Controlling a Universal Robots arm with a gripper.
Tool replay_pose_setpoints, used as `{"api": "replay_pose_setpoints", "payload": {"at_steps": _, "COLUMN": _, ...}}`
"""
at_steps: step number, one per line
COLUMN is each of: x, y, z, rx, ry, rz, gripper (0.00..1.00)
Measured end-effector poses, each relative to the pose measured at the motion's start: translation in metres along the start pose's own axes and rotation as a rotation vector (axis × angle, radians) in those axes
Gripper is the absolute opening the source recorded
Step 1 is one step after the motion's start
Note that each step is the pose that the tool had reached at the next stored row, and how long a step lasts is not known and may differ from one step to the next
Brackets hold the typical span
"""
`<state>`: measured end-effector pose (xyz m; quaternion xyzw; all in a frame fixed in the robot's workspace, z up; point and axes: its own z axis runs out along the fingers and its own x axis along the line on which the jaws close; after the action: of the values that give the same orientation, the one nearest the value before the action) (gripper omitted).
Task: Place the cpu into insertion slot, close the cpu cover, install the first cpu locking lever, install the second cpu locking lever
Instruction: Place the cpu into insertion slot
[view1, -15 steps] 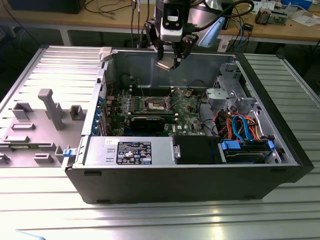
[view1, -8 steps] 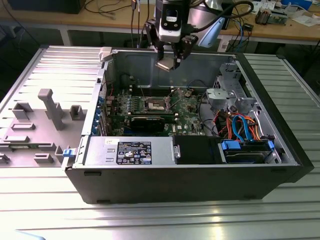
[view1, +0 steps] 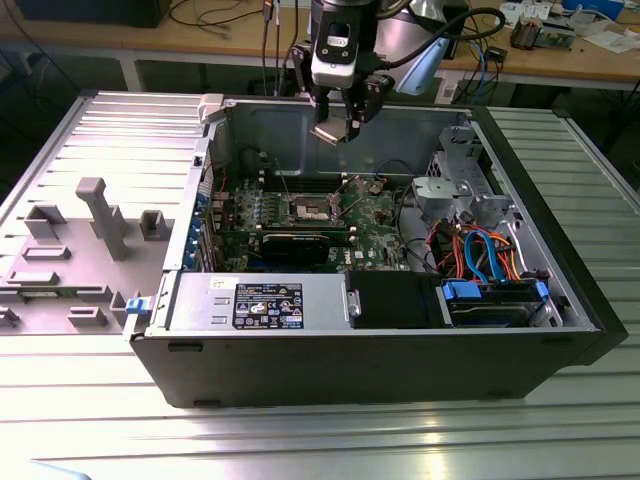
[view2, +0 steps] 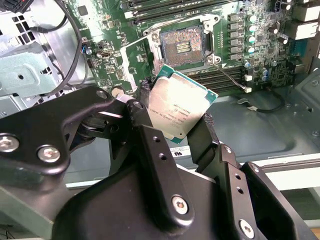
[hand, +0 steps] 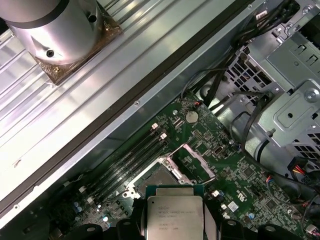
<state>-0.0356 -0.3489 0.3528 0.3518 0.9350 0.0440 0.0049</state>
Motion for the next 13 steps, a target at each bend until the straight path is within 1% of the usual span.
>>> {"api": "replay_pose_setpoints", "payload": {"at_steps": 13, "x": 0.0000, "y": 0.0000, "z": 0.0000, "rx": 0.0000, "ry": 0.0000, "rz": 0.001, "gripper": 0.55}}
